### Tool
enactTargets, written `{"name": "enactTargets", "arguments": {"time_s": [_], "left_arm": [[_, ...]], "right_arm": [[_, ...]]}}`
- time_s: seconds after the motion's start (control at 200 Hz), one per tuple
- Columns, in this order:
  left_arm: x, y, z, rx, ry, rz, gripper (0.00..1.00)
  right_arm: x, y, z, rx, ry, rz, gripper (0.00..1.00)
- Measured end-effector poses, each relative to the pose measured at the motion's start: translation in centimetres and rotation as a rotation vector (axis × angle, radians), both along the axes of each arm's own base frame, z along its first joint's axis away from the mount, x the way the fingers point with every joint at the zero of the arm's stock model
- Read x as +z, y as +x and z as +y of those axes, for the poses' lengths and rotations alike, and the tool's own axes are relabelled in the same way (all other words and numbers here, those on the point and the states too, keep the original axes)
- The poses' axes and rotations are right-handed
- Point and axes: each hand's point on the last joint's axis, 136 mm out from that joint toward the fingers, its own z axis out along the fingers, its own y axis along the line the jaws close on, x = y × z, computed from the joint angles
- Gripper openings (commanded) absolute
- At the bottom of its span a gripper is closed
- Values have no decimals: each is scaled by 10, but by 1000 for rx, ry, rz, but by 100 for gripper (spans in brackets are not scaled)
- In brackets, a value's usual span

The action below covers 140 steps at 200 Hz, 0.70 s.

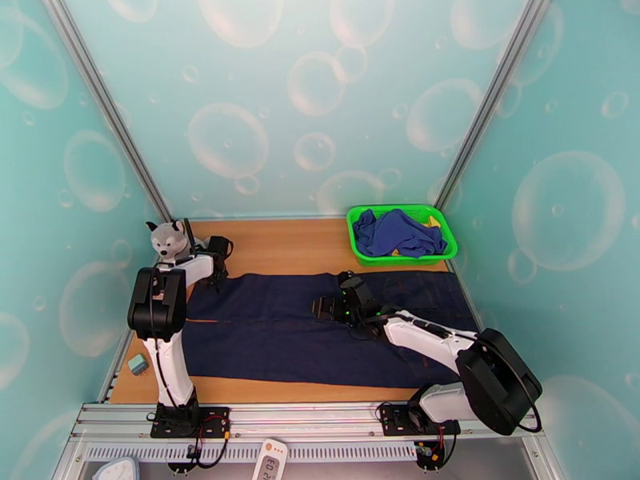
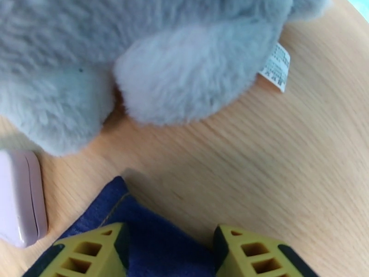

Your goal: Fold and stack the trousers

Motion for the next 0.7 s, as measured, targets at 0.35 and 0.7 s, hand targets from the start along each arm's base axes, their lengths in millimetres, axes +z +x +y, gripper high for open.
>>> {"name": "enactTargets", "arguments": {"time_s": [0.35, 0.7], "left_arm": [[1, -14, -15, -10, -103, -61, 0], [82, -17, -24, -46, -112, -223, 0]], "right_arm": [[8, -1, -1, -1, 12, -19, 99], [23, 1, -24, -58, 47, -57, 99]]}}
